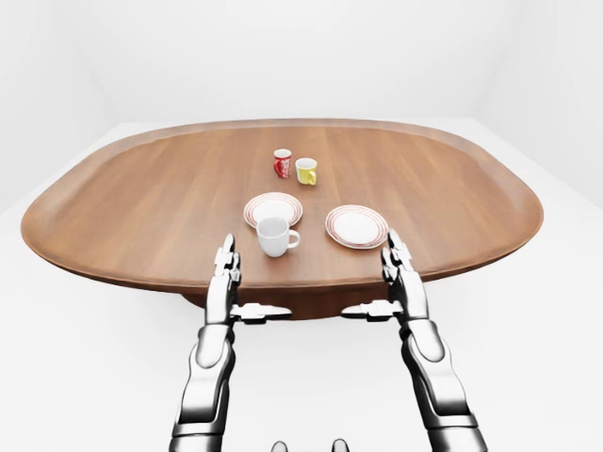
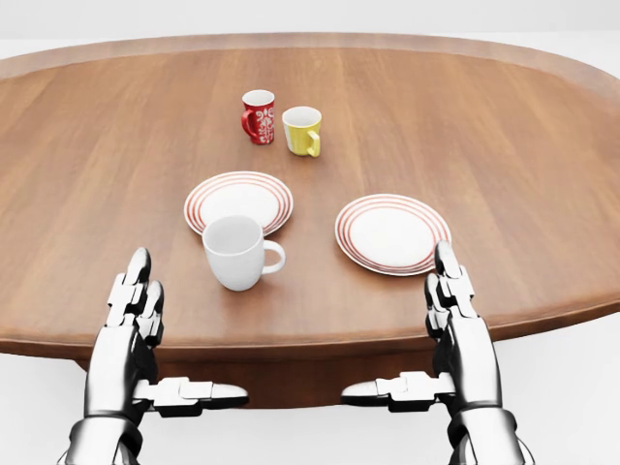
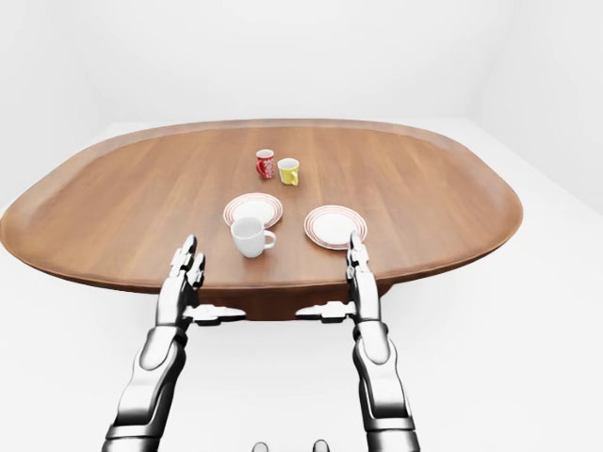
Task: Put the white mug on the left plate.
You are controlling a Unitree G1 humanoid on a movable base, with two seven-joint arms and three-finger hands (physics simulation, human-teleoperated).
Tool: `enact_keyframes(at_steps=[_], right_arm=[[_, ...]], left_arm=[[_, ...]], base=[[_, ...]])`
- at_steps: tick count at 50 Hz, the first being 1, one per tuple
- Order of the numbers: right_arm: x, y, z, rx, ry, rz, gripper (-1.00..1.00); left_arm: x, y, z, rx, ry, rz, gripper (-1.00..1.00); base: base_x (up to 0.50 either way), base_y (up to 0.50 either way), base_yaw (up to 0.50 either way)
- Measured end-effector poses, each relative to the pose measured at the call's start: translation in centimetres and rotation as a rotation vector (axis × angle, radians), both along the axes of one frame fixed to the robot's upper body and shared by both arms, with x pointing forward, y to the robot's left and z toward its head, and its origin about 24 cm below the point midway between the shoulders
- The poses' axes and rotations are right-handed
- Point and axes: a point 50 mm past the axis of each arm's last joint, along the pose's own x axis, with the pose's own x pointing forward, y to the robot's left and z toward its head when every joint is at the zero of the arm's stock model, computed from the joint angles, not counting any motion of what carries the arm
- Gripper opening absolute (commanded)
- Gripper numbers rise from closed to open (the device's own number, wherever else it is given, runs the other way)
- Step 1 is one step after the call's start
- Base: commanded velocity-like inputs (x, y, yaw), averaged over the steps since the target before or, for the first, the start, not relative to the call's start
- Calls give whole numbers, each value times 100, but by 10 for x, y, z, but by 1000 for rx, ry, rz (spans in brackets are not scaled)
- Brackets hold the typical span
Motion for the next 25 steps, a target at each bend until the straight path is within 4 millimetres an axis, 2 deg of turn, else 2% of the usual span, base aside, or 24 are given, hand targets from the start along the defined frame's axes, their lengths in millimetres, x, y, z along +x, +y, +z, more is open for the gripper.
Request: enact_keyframes(at_steps=[5, 9, 11, 15, 18, 21, 25], right_arm=[[-1, -2, 2, 3, -5, 9, 100], [-1, -3, 12, 18, -27, 16, 100], [-1, -4, 26, 32, -57, 15, 100], [-4, -10, 76, 57, -270, 4, 100], [-11, -14, 109, 67, -418, 0, 100], [-19, -15, 131, 74, -521, 3, 100], [-28, -16, 150, 83, -614, 7, 100]], left_arm=[[2, 4, 1, -3, 3, 1, 100], [5, 7, 13, -5, -15, 0, 100], [7, 10, 30, -13, -73, 4, 100], [9, 16, 85, -35, -302, 18, 100], [4, 19, 118, -48, -444, 23, 100], [-2, 19, 140, -59, -542, 21, 100], [-9, 19, 158, -69, -630, 15, 100]], base=[[0, 0, 0], [0, 0, 0], [0, 0, 0], [0, 0, 0], [0, 0, 0], [0, 0, 0], [0, 0, 0]])
